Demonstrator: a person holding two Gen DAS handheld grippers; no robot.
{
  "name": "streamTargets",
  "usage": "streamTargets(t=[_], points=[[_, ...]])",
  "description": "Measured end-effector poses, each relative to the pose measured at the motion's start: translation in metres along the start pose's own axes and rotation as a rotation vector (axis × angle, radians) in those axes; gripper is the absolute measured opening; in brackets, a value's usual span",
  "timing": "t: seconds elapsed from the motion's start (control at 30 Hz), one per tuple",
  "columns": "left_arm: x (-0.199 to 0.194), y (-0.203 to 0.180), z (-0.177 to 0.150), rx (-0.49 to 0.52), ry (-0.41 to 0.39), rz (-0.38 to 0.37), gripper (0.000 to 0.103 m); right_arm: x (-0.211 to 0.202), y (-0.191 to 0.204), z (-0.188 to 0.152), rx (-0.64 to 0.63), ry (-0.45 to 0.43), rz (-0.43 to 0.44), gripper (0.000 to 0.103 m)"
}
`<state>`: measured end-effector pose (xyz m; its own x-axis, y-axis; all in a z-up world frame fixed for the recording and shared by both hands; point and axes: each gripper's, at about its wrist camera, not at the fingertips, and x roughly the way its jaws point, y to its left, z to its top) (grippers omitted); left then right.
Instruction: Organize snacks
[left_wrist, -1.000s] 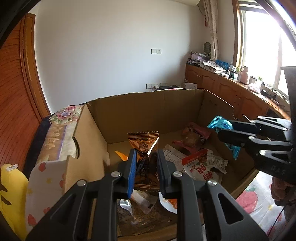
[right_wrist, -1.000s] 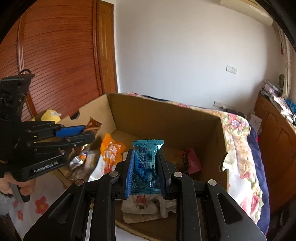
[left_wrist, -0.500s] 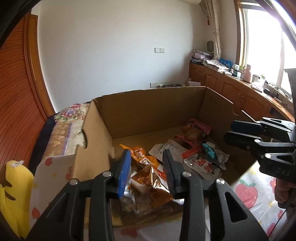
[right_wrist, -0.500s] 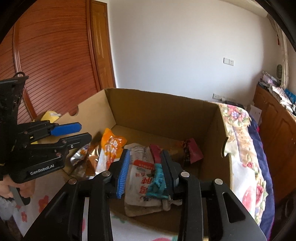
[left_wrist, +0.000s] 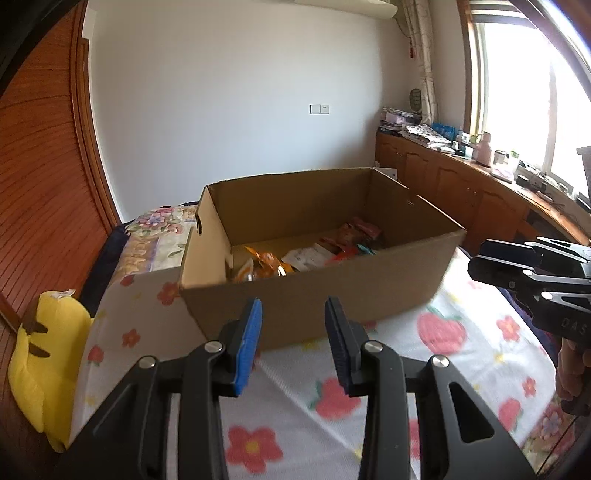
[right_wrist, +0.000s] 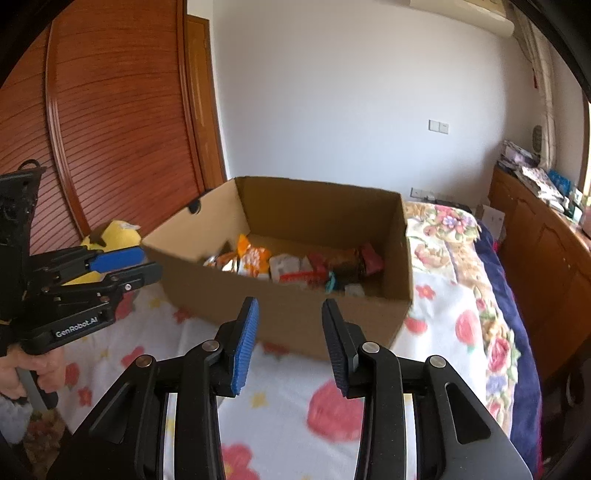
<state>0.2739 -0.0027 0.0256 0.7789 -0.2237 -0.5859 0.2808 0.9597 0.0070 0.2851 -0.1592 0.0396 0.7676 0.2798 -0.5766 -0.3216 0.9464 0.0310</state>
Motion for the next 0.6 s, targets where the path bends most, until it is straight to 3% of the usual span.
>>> streamTargets(t=[0.23,0.6], points=[[-0.045,-0.020,-0.024,0.023,-0.029,0.004,0.038,-0.043,0.008,-0.030,0.026,-0.011,-0.026,0.037],[-0.093,-0.034,-0.058,0.029,-0.092,0.070,0.045,-0.091,0.018,-0.059,0.060,-0.046,-0.083,0.048]])
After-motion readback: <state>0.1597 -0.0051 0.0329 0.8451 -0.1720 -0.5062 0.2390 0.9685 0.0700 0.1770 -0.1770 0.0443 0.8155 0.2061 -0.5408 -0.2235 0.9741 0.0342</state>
